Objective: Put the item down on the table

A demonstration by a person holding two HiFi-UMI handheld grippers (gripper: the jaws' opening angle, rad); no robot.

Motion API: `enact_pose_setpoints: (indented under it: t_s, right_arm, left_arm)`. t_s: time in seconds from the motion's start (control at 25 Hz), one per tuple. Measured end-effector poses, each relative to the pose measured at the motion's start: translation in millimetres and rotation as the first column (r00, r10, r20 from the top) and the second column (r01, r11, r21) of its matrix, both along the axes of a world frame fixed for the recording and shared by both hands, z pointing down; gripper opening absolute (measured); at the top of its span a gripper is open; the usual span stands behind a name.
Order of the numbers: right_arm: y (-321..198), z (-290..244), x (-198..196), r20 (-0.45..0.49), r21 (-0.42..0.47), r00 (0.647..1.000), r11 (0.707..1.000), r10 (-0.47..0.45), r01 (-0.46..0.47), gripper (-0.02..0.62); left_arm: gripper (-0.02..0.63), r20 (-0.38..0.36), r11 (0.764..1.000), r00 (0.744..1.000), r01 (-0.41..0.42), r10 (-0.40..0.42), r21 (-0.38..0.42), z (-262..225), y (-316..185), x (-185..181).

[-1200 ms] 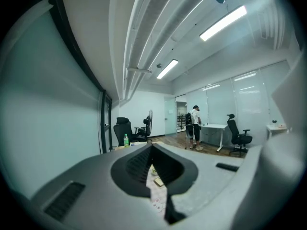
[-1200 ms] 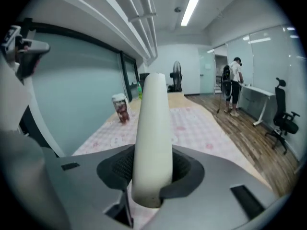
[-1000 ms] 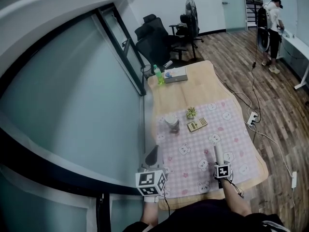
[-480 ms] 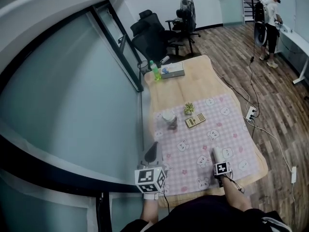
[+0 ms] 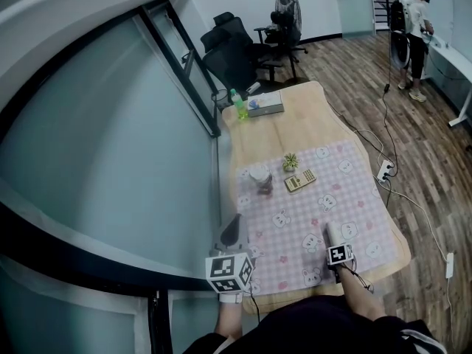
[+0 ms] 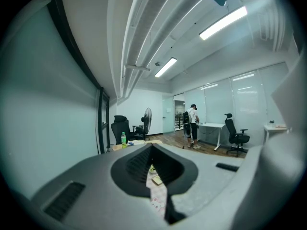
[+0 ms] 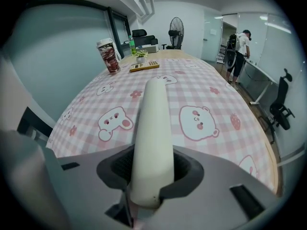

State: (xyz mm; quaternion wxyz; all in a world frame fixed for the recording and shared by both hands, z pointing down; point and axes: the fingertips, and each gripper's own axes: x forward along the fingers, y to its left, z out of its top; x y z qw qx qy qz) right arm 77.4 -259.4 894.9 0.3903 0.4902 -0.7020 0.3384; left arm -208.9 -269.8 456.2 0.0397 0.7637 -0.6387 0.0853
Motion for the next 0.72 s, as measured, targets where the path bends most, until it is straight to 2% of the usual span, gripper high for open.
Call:
enact_pose_setpoints:
  t_s: [0.12, 0.24, 0.32, 0.36, 0.44, 0.56, 0.64, 0.72]
  right_arm:
    - [0, 0, 2, -0.084, -0.012, 0.996, 1.000, -0.021, 0.020, 0.153]
    - [2, 1, -2, -0.200, -0.020, 0.976, 0.996, -0.090, 0.088, 0.160]
    - [1, -2, -7, -0.320, -0.020, 0.931, 0.984, -0.174, 0.177, 0.161]
    - [1, -3, -10, -0.394, -0.024, 0.891, 0.972, -0.225, 0.235, 0.161]
    - [2, -7, -15, -0.553, -0.045, 0.768, 0.931, -0.324, 0.361, 0.161]
    - [4, -15, -20, -0.742, -0.094, 0.533, 0.850, -0.407, 0.518, 0.163]
    - [4, -16, -26, -0.824, -0.125, 0.379, 0.787, -0.422, 0.604, 0.164]
    - [7, -16, -35, -0.872, -0.153, 0.249, 0.718, -0.422, 0.679, 0.163]
  left_arm:
    - [0.000, -0.001, 1.000, 1.000, 0.001, -0.001, -0.002, 0, 1, 0]
    - [0.000, -0.002, 1.000, 1.000, 0.005, -0.005, -0.003, 0, 3, -3]
    - [0.000, -0.001, 1.000, 1.000, 0.010, -0.010, -0.003, -1, 5, -7]
    - [0.000, 0.000, 1.000, 1.000, 0.012, -0.012, -0.003, -1, 6, -9]
    - [0.000, 0.002, 1.000, 1.000, 0.019, -0.019, -0.006, -1, 9, -13]
    - [0.000, 0.005, 0.999, 0.999, 0.035, -0.035, -0.015, 2, 15, -21]
    - [0.000, 0.006, 0.999, 0.999, 0.047, -0.047, -0.022, 3, 18, -27]
    - [0.000, 0.003, 0.998, 0.999, 0.051, -0.051, -0.027, 4, 19, -31]
